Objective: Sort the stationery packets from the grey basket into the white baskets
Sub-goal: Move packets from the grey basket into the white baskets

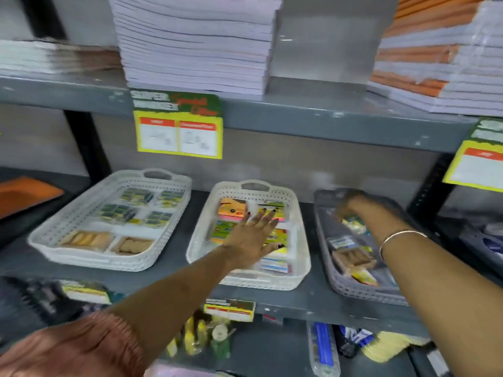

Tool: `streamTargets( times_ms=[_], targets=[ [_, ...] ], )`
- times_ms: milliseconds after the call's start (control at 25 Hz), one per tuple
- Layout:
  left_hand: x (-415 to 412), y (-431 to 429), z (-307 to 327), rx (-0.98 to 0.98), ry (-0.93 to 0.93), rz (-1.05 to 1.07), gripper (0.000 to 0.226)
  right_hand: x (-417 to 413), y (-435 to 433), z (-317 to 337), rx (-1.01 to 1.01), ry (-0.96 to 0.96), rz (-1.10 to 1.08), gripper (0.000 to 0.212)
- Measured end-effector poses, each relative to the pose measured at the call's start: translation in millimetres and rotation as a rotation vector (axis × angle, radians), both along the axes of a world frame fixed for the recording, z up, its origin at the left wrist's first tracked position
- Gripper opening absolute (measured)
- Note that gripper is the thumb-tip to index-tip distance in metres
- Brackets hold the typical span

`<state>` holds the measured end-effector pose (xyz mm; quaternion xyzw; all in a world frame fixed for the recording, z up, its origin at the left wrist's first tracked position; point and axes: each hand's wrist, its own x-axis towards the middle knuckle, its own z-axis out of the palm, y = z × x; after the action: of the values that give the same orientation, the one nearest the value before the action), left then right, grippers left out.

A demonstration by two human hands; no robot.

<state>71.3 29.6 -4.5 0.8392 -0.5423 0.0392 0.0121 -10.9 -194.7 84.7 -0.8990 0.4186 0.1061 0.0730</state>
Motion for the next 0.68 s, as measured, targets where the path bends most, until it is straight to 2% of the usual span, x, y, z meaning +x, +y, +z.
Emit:
streamTargets(
  times_ms=[80, 160, 280, 320, 360, 400, 480, 600, 680],
  targets=[
    [34, 52, 4, -0.012, -0.012, 0.104, 0.066, 34, 47, 13, -0.007, -0.085, 0.117, 0.037],
    [68, 116, 9, -0.049, -0.029, 0.188, 0.089, 73, 104, 18, 0.028, -0.194, 0.198, 0.016],
    [109, 214, 7, -0.008, -0.007, 0.303, 0.118, 131, 185, 9, 0.075, -0.282, 0.282, 0.018],
    [120, 243, 3, 0.015, 0.005, 0.326, 0.124, 151, 209, 1, 0.078, -0.302, 0.299, 0.028],
    [129, 265, -1, 0.025, 0.015, 0.337, 0.127, 169, 231, -8, 0.082, -0.326, 0.322, 0.042],
    [138, 283, -8, 0.018, 0.028, 0.351, 0.127, 185, 253, -16, 0.098, -0.353, 0.347, 0.048],
    [153, 306, -17, -0.022, 0.065, 0.354, 0.126, 213, 290, -31, 0.108, -0.364, 0.392, 0.044],
    [162, 315, -24, -0.033, 0.103, 0.308, 0.125, 246, 326, -51, 0.095, -0.321, 0.415, 0.059],
    [161, 313, -27, -0.070, 0.130, 0.301, 0.115, 259, 332, -65, 0.076, -0.279, 0.439, 0.061]
  ],
)
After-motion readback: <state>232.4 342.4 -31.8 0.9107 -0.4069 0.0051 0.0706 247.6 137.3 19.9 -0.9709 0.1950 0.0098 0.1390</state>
